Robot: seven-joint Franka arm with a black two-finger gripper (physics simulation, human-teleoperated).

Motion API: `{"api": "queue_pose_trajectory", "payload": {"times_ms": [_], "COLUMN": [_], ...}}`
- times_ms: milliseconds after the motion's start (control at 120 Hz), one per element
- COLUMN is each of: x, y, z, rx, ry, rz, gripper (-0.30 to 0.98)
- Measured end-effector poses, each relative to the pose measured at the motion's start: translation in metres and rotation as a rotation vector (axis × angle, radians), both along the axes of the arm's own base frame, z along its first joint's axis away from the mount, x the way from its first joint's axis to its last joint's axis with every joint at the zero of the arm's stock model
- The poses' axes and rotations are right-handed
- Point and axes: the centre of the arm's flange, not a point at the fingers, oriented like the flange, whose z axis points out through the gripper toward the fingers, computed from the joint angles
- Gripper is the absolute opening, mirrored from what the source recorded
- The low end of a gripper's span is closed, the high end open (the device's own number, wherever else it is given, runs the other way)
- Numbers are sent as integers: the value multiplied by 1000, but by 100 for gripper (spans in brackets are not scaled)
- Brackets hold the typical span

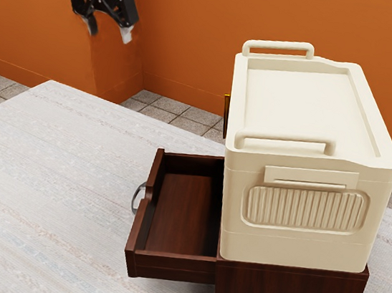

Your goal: Push the drawer handle with one arm to close the drawer

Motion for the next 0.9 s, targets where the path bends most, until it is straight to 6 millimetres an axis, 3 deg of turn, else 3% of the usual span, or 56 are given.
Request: {"api": "queue_pose_trajectory", "payload": {"times_ms": [58, 100, 267, 300, 342, 400, 450, 483, 508, 642, 792, 900], "x": [-7, -12, -16, -24, -47, -104, -149, -177, -193, -244, -263, -263], "y": [77, 100, 100, 98, 97, 94, 98, 104, 97, 87, 88, 100], "z": [20, 25, 26, 38, 67, 122, 136, 131, 124, 73, 6, -14], "rx": [2, -1, -17, -20, -27, -40, -48, -40, -16, 49, 57, 43], "ry": [-30, -31, -7, -24, -75, -175, -195, -180, -161, -65, 52, 81], "rz": [130, 166, 143, 134, 124, 95, 62, 46, 0, -160, -250, -279], "gripper": [67, 67, 67, 66, 66, 66, 66, 66, 66, 66, 66, 66]}}
